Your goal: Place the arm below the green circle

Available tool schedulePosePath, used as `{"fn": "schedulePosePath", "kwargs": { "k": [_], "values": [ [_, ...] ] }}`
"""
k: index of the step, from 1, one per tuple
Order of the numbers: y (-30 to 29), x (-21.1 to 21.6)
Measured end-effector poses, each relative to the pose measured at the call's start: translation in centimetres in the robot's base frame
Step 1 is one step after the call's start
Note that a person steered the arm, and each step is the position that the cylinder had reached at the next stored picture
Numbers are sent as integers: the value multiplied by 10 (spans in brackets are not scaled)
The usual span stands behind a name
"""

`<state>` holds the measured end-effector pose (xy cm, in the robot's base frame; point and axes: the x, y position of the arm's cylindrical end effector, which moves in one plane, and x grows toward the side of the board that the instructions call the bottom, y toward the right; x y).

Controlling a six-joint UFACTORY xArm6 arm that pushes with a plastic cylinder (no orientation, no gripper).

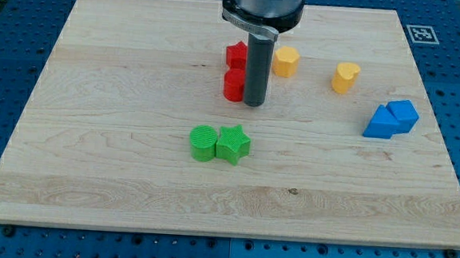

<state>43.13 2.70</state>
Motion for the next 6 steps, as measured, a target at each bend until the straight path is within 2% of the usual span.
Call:
{"fn": "schedulePosePath", "kwargs": {
  "k": [1, 3, 4, 6],
  "values": [
    [0, 35],
    [39, 79],
    [40, 123],
    [-90, 128]
  ]
}}
